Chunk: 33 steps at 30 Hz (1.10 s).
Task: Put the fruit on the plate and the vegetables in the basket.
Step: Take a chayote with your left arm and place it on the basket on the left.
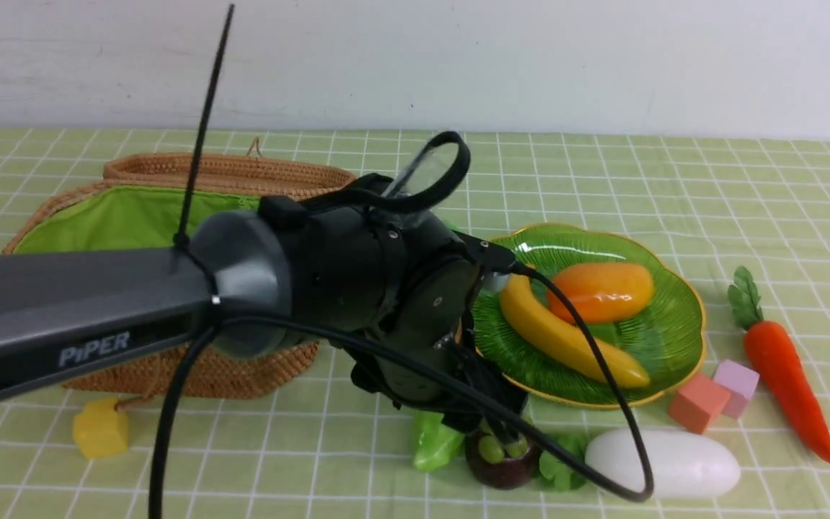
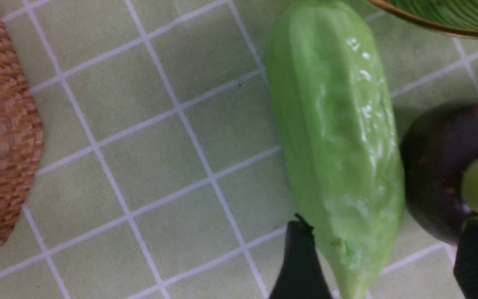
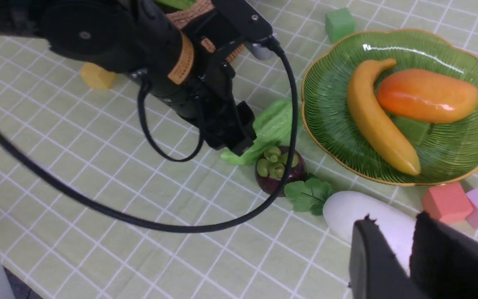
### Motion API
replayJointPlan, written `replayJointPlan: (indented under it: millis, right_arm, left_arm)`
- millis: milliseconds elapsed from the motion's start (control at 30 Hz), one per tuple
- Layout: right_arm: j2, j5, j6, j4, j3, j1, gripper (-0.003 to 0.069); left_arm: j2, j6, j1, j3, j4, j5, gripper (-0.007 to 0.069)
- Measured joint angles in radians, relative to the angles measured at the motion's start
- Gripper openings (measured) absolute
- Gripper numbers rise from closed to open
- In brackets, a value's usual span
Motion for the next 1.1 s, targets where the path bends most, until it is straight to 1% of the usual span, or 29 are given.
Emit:
replayJointPlan:
  millis: [33, 67, 200, 300, 467, 667, 767, 900, 1100]
  right_arm:
    - [0.008, 0.000, -0.030, 0.044, -0.003, 0.000, 0.0160]
    - [0.013, 0.000, -0.042, 0.062, -0.007, 0.000, 0.0161]
    - [0.042, 0.001, -0.085, 0.131, -0.022, 0.000, 0.0161]
    - [0.049, 0.002, -0.106, 0.153, -0.022, 0.000, 0.0161]
    - [0.050, 0.004, -0.120, 0.156, -0.022, 0.000, 0.0165]
    - [0.050, 0.004, -0.121, 0.156, -0.023, 0.000, 0.0166]
    - [0.050, 0.006, -0.121, 0.156, -0.024, 0.000, 0.0166]
    - [0.050, 0.020, -0.121, 0.148, -0.024, 0.000, 0.0169]
    - [0.050, 0.028, -0.121, 0.121, -0.024, 0.000, 0.0171]
  left_arm:
    - [0.019, 0.000, 0.008, -0.001, 0.000, -0.021, 0.0512]
    - [0.023, 0.000, 0.010, -0.001, 0.000, -0.033, 0.0514]
    - [0.041, 0.000, 0.015, -0.002, 0.010, -0.084, 0.0512]
    - [0.054, -0.004, 0.020, -0.003, 0.016, -0.119, 0.0500]
    - [0.099, -0.035, 0.034, -0.003, 0.021, -0.156, 0.0495]
    - [0.152, -0.037, 0.037, -0.003, 0.021, -0.163, 0.0493]
    - [0.169, -0.037, 0.039, -0.003, 0.023, -0.159, 0.0483]
    - [0.173, -0.039, 0.042, -0.003, 0.024, -0.156, 0.0440]
    - [0.173, -0.039, 0.042, -0.004, 0.024, -0.155, 0.0440]
